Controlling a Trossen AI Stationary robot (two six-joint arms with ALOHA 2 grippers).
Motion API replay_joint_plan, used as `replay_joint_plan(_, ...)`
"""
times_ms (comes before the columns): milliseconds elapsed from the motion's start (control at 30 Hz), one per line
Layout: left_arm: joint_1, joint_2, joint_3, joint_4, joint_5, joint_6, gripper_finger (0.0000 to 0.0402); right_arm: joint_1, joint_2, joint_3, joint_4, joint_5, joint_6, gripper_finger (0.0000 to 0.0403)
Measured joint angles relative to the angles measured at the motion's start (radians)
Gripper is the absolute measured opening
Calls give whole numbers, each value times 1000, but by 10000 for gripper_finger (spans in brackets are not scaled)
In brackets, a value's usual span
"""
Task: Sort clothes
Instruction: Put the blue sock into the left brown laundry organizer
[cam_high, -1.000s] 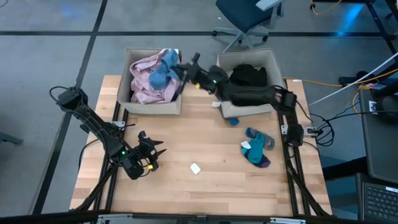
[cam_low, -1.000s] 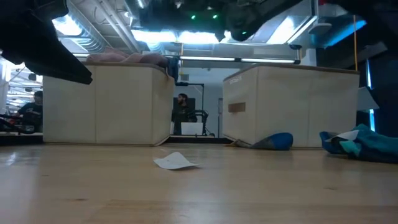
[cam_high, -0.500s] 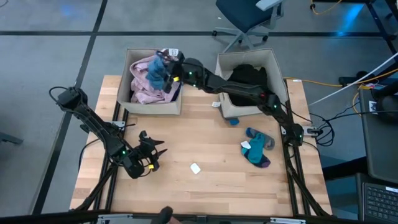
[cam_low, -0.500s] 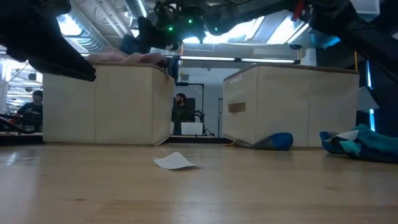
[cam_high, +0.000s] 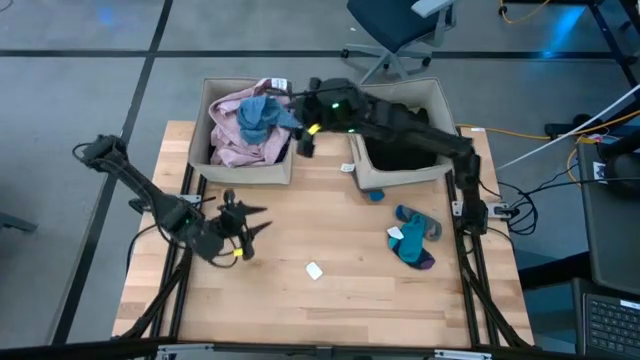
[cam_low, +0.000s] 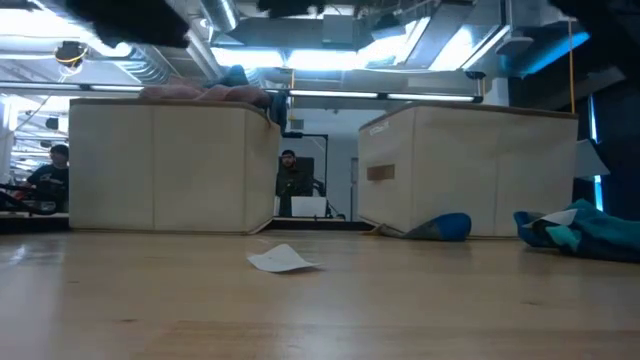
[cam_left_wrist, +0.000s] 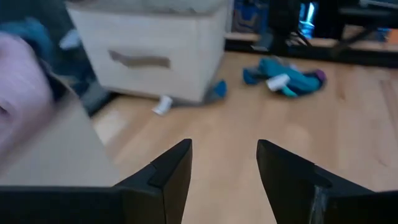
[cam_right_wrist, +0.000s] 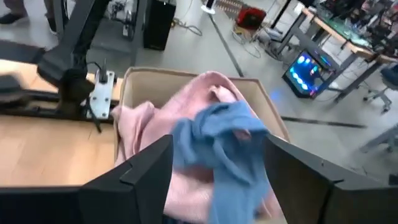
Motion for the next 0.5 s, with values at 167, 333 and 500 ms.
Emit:
replay_joint_plan(167,169,-66,63,2,63,150,172,-3,-119,1,-206,-13,22,245)
replay_joint_plan(333,413,-68,162,2,189,340,172,-2,-191,0,-420,-37,65,246)
replay_joint_plan(500,709,-14,259,3,328,500,172,-2,-200,-2,-595,-85,114,246)
